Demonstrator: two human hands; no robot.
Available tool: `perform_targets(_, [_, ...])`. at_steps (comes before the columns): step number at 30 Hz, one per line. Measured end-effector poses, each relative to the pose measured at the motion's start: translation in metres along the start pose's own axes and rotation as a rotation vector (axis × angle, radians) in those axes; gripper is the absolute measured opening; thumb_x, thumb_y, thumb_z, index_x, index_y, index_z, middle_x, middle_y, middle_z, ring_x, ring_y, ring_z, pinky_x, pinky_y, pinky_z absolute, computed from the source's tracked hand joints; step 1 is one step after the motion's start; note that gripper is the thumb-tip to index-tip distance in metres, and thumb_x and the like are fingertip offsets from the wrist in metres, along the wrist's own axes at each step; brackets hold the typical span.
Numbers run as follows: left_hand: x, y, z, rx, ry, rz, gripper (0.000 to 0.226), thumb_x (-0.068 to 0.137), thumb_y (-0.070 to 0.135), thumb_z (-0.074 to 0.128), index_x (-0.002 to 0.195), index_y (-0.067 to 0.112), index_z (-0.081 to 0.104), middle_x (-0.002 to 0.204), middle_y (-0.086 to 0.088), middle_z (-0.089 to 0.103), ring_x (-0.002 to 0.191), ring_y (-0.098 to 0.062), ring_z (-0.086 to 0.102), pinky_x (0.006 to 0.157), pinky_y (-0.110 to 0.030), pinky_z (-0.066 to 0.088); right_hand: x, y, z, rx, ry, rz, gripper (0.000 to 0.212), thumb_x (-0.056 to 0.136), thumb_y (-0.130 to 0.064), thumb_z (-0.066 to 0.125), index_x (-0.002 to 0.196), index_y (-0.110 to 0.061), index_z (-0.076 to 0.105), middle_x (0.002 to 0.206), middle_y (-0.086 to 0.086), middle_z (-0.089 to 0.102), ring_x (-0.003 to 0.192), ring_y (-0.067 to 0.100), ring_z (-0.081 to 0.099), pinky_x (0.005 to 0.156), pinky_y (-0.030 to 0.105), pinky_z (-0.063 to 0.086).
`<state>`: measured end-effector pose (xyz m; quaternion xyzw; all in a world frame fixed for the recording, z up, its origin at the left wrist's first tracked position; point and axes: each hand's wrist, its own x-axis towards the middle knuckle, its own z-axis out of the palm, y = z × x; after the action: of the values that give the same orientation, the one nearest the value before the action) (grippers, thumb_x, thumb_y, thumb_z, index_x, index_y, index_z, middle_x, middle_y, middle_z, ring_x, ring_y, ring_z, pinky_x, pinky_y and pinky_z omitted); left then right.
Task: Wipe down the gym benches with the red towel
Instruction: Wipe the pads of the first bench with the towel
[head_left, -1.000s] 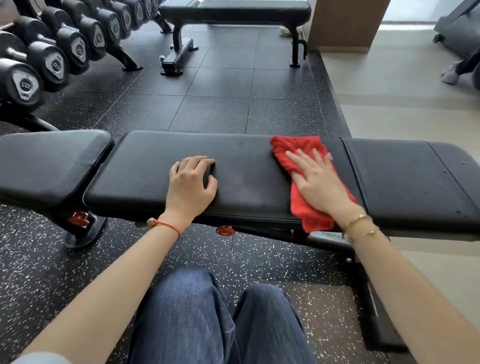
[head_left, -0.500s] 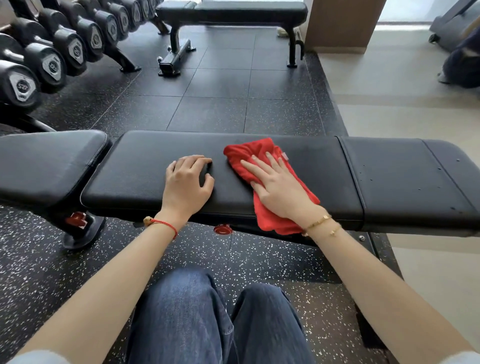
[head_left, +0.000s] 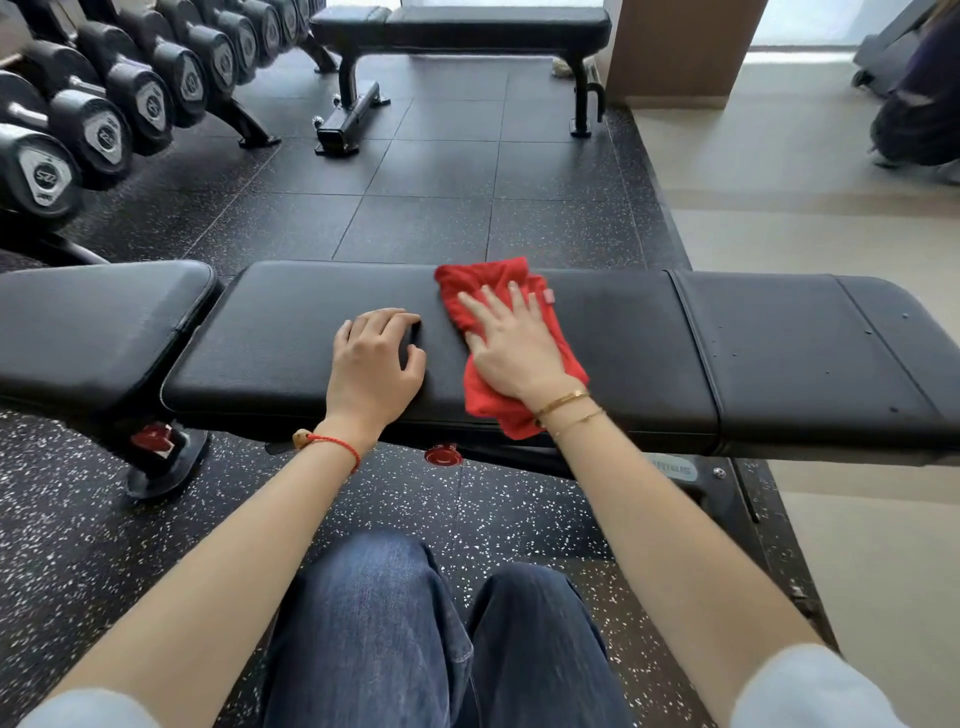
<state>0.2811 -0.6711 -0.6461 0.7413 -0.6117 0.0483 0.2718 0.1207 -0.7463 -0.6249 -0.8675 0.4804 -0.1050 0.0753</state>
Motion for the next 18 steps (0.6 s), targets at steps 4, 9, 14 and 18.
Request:
perform_targets(4, [-0.001, -0.001, -0.002, -0.013, -0.01, 0.013, 0.036, 0.087, 0.019, 0.056, 0.121, 0.015, 0.063, 0.128, -0.002, 0.062, 0.122, -0.024, 0.053, 0.111, -0.047, 0.033, -0.026, 0.002, 0.002, 0.018, 0.024, -0.124, 0.053, 0.099, -0.033, 0.039, 0.151, -0.032, 0.027, 0.16, -0.002, 0.024, 0.15, 0.029, 0.009, 0.12, 0.04, -0.007])
perform_targets(9, [-0.002, -0.002, -0.003, -0.021, -0.018, 0.034, 0.036, 0.089, 0.019, 0.054, 0.123, 0.015, 0.063, 0.129, -0.002, 0.062, 0.125, -0.022, 0.052, 0.113, -0.048, 0.032, -0.034, 0.068, -0.014, 0.012, 0.066, 0.039, 0.053, 0.098, -0.028, 0.042, 0.15, -0.032, 0.031, 0.159, -0.002, 0.027, 0.149, 0.03, 0.011, 0.121, 0.047, -0.004])
perform_targets(14, [-0.001, -0.001, -0.002, -0.008, -0.011, 0.021, 0.035, 0.088, 0.02, 0.053, 0.122, 0.016, 0.063, 0.128, -0.001, 0.062, 0.123, -0.022, 0.053, 0.112, -0.048, 0.034, 0.007, 0.089, -0.025, 0.017, 0.005, 0.251, 0.053, 0.101, -0.033, 0.035, 0.153, -0.03, 0.024, 0.162, 0.001, 0.017, 0.15, 0.032, 0.004, 0.12, 0.045, -0.008])
perform_targets(18, [-0.002, -0.001, -0.002, -0.009, -0.009, 0.021, 0.035, 0.089, 0.02, 0.053, 0.123, 0.015, 0.063, 0.129, -0.002, 0.062, 0.123, -0.023, 0.053, 0.113, -0.047, 0.033, 0.004, 0.083, -0.025, 0.05, -0.011, 0.154, 0.053, 0.101, -0.03, 0.037, 0.152, -0.03, 0.025, 0.162, 0.002, 0.017, 0.15, 0.031, 0.003, 0.12, 0.043, -0.008])
